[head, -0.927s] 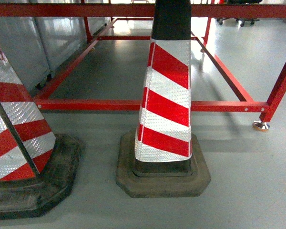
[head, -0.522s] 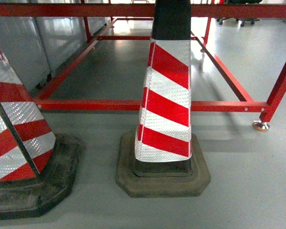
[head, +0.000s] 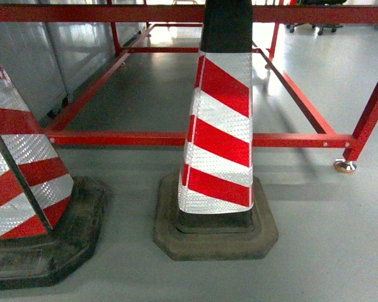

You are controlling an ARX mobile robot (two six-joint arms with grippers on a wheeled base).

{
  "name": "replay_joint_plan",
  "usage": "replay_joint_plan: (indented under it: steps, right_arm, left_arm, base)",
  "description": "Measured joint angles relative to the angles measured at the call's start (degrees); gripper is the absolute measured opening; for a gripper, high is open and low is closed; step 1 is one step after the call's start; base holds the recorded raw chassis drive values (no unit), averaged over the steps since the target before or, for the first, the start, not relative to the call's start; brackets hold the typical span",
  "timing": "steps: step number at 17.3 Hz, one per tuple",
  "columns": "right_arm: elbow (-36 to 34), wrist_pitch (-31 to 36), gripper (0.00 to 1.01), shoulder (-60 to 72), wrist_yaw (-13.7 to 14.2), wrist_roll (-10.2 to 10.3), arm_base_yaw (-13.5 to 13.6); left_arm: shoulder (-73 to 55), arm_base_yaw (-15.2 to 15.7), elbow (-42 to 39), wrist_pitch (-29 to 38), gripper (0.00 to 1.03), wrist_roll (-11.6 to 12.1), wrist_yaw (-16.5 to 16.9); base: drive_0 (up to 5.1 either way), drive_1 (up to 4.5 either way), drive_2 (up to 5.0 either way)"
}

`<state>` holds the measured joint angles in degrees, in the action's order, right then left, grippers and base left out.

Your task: Place box next to blue box on left shelf

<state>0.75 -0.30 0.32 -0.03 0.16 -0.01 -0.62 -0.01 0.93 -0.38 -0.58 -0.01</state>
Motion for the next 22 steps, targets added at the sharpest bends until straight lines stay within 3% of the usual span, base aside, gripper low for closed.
replay_joint_plan:
  steps: [22]
  right_arm:
    - [0.00,0.02,0.98,0.00,0.02,-0.07,0.00]
  left_arm:
    - [0.00,0.00,0.00,0.00,0.98,0.57,-0.04]
  base:
    - [0.0,0.00,0.0]
